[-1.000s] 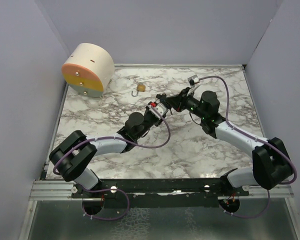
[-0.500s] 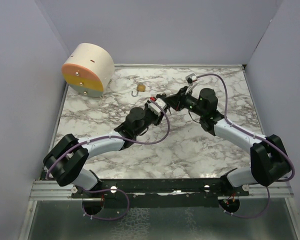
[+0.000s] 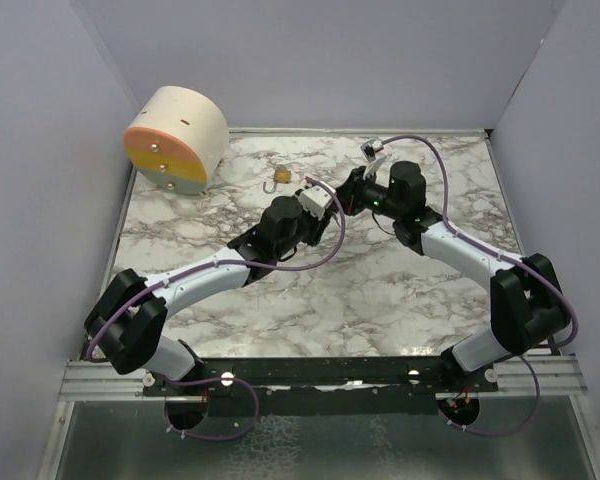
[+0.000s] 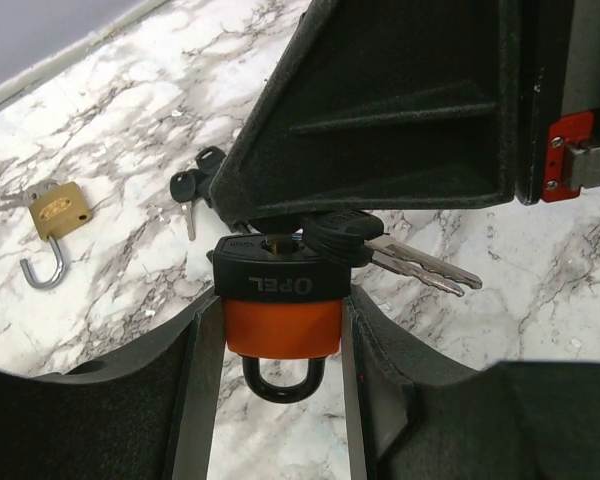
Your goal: Unlock with the key
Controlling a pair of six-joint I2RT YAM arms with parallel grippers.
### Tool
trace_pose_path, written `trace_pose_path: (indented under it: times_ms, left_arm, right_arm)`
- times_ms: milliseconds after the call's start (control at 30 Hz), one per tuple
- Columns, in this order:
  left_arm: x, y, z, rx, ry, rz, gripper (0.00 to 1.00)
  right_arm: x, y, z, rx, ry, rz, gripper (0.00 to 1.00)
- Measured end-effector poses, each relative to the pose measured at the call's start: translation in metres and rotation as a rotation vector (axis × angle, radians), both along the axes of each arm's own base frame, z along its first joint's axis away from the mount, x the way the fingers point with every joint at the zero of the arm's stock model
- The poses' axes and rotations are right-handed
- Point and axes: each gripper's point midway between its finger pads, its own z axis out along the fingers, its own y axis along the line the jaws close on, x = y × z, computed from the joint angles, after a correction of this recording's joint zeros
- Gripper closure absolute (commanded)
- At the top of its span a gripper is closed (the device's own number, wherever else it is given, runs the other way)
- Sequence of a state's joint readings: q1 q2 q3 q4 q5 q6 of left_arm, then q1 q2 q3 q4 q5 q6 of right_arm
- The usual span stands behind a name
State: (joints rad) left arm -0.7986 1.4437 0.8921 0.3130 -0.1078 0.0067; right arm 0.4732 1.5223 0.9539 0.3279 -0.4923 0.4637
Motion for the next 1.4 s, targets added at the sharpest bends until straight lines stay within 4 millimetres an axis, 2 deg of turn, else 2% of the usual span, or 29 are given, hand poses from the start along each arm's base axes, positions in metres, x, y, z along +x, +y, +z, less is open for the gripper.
trace_pose_path:
  times_ms: [267,467,800,1100,1400]
  left_arm:
    - [0.001,0.002,-0.007,0.048,0.105,0.047,1.0]
    - [0.006,0.002,-0.019,0.107,0.179,0.102,1.0]
    - [0.025,0.004,-0.038,0.232,0.292,0.259,1.0]
    - [0.031,0.002,-0.047,0.246,0.35,0.32,1.0]
    - [0.031,0.003,-0.048,0.243,0.369,0.336,1.0]
  right_arm:
    - [0.003,0.003,-0.007,-0.017,0.05,0.016,0.99]
    - [0.009,0.002,-0.022,-0.046,0.112,0.007,0.99]
    - [0.026,0.002,-0.04,-0.071,0.216,-0.06,0.99]
    - [0.034,-0.001,-0.052,-0.051,0.317,-0.105,0.99]
    - [0.037,0.0,-0.055,-0.034,0.36,-0.118,0.99]
